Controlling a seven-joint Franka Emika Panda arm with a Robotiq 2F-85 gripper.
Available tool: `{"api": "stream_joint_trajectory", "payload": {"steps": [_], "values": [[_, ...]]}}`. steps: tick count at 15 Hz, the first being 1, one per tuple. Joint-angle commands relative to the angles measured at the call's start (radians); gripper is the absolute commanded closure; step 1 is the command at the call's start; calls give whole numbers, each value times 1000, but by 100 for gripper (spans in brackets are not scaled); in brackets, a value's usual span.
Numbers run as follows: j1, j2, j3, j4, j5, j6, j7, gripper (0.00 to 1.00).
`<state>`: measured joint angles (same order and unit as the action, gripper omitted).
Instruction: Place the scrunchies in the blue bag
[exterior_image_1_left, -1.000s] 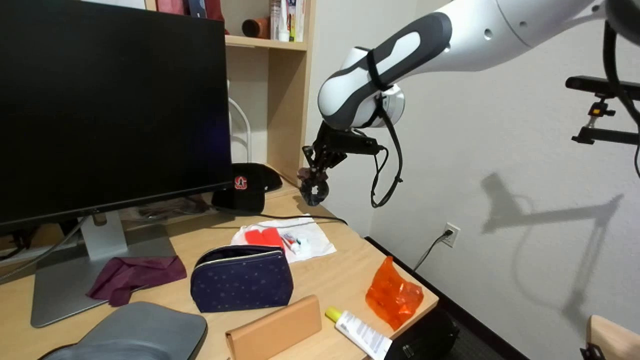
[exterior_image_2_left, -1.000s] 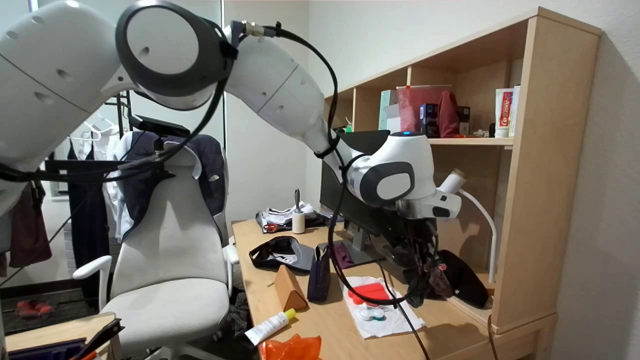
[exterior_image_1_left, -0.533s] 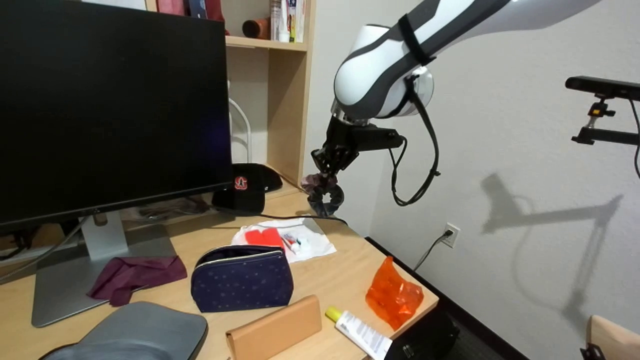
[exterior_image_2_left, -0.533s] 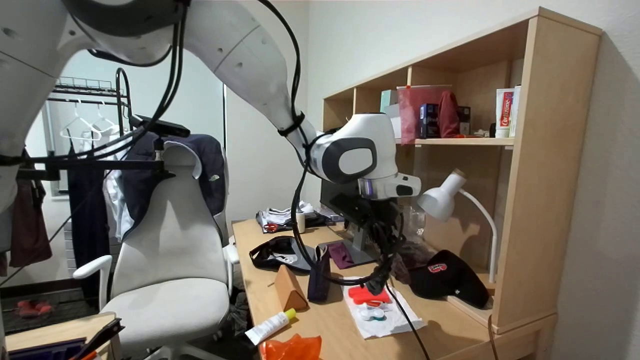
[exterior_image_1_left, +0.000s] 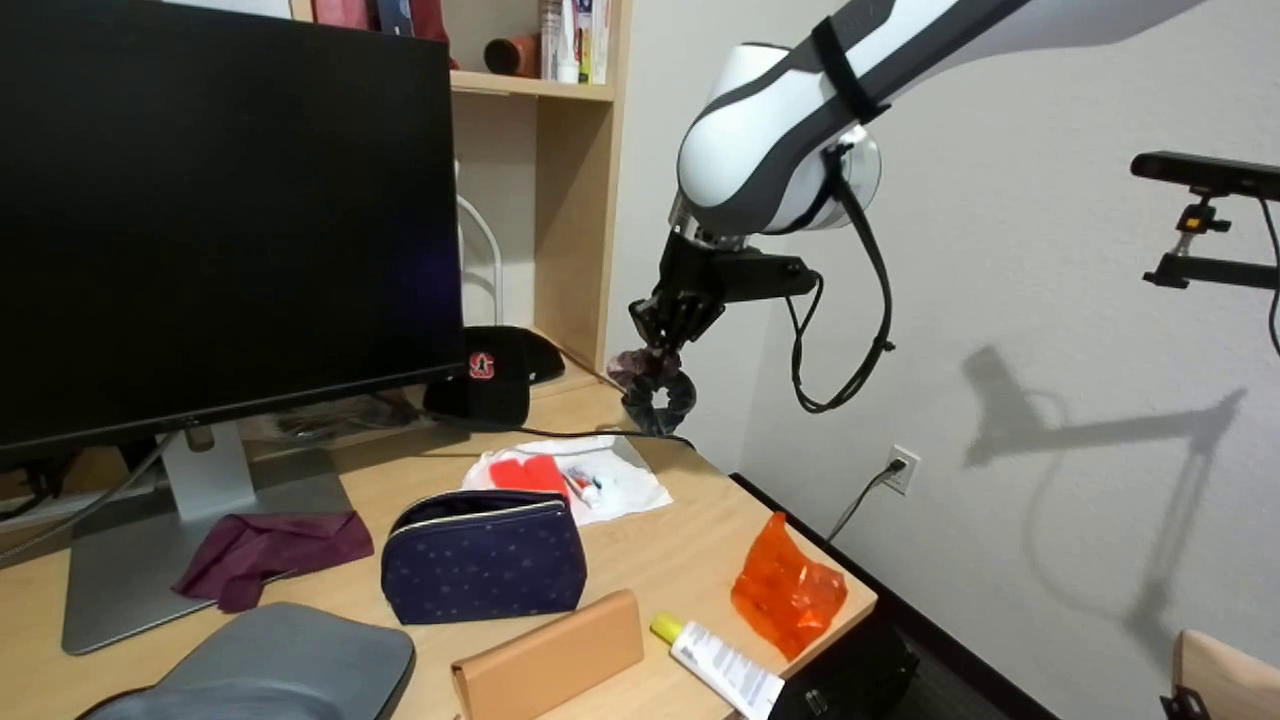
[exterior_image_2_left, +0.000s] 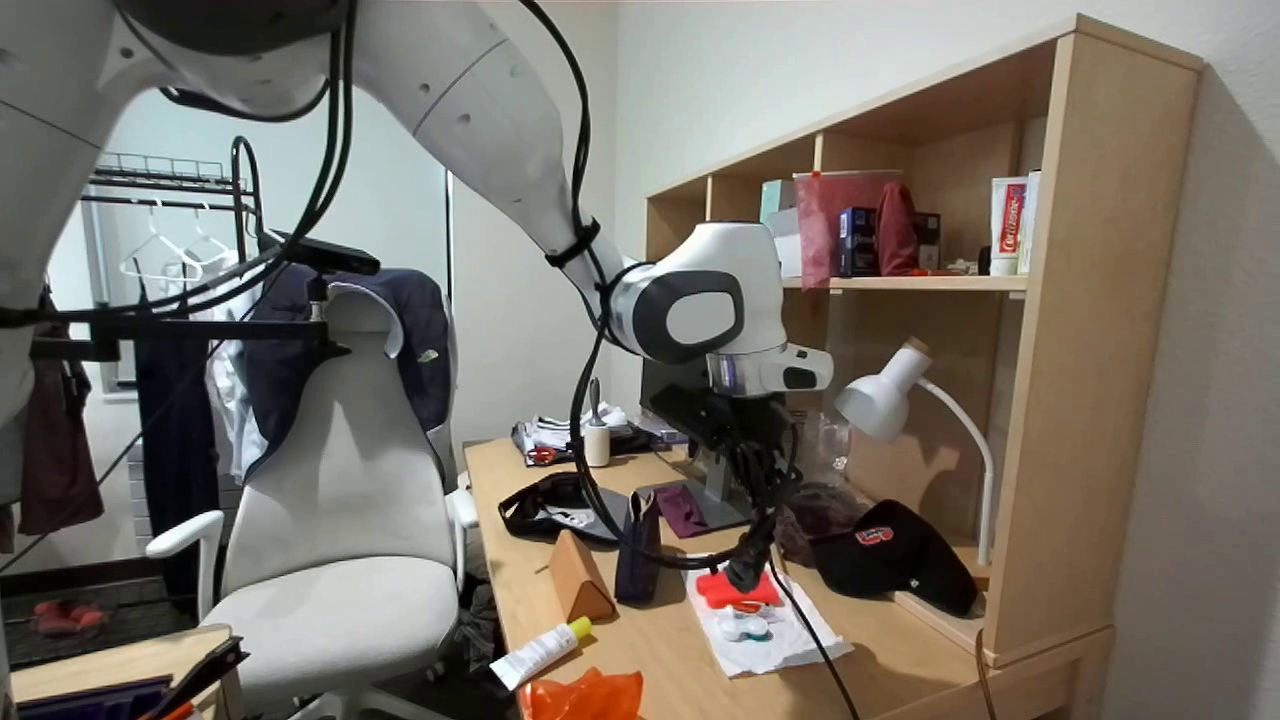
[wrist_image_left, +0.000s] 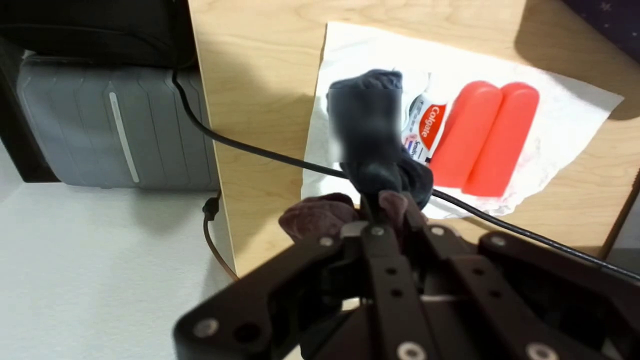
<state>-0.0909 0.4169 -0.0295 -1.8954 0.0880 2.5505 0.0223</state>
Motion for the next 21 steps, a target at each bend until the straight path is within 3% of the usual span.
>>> {"api": "stream_joint_trajectory", "payload": {"steps": [1, 9, 15, 21], "values": [[32, -6, -19, 3, -37, -22, 34, 91], [171, -147, -16, -139, -199, -16, 95, 91], [214, -263, 34, -255, -250, 17, 75, 91], [234, -285, 95, -271, -250, 66, 46, 91]]}}
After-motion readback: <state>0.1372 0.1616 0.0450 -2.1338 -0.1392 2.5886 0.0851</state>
